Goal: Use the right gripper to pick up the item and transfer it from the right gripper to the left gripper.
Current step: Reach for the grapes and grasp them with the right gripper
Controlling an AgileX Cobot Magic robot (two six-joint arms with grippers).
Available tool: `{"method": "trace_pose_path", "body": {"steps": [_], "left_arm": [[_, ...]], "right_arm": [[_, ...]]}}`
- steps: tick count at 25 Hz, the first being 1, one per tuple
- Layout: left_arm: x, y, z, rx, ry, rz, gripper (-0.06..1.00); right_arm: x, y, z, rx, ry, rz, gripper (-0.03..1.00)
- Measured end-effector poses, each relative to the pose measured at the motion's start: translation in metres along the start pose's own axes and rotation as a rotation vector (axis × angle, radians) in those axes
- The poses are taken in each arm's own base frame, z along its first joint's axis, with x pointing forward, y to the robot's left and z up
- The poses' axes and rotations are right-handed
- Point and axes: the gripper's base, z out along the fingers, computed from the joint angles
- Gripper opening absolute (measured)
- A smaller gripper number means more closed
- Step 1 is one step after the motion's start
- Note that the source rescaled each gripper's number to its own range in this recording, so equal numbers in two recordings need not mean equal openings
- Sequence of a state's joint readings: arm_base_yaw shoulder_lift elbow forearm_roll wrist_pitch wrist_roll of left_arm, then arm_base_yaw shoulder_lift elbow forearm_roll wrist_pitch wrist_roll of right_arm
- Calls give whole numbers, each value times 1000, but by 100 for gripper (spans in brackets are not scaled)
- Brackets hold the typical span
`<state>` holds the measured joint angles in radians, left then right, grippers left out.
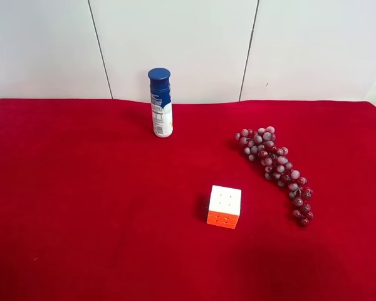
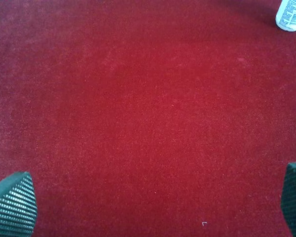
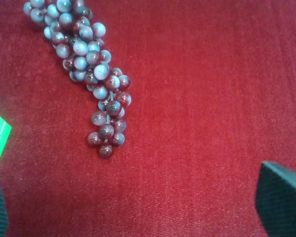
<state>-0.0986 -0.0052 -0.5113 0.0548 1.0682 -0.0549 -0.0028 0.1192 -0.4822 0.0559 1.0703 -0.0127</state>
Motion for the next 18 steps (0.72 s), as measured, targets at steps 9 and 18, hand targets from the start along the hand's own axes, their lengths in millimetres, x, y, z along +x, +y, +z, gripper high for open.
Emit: {"method": "trace_pose_path", "body": {"steps": [9, 18], "left_arm": [[0, 0, 0, 0, 0, 0, 100], [0, 0, 0, 0, 0, 0, 100]], "right_arm": [[0, 0, 0, 0, 0, 1, 100], [0, 0, 0, 0, 0, 26, 100]]}}
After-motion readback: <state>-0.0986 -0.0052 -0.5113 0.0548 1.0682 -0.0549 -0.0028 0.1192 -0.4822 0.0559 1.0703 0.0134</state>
